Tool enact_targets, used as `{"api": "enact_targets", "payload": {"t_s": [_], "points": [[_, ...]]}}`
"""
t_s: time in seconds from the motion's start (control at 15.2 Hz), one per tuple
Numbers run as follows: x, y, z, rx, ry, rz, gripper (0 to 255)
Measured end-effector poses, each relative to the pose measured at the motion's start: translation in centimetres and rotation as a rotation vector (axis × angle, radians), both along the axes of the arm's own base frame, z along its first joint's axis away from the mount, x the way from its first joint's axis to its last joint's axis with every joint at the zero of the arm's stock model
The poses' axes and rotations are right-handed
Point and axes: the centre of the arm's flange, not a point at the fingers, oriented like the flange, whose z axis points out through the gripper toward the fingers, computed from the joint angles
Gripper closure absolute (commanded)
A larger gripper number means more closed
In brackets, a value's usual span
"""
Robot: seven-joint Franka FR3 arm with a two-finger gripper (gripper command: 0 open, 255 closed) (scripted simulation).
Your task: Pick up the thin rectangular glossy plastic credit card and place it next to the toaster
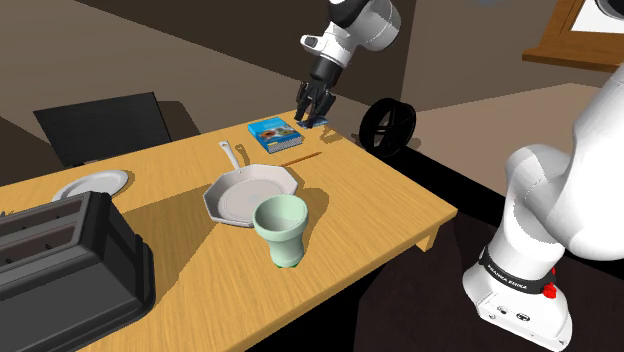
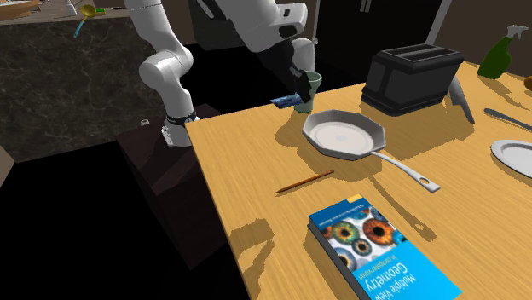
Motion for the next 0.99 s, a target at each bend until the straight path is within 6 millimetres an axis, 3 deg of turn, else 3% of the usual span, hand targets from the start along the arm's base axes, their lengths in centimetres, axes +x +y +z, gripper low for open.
{"api": "enact_targets", "payload": {"t_s": [0.99], "points": [[-0.1,-0.1,7.9,0.0,0.0,0.0,255]]}}
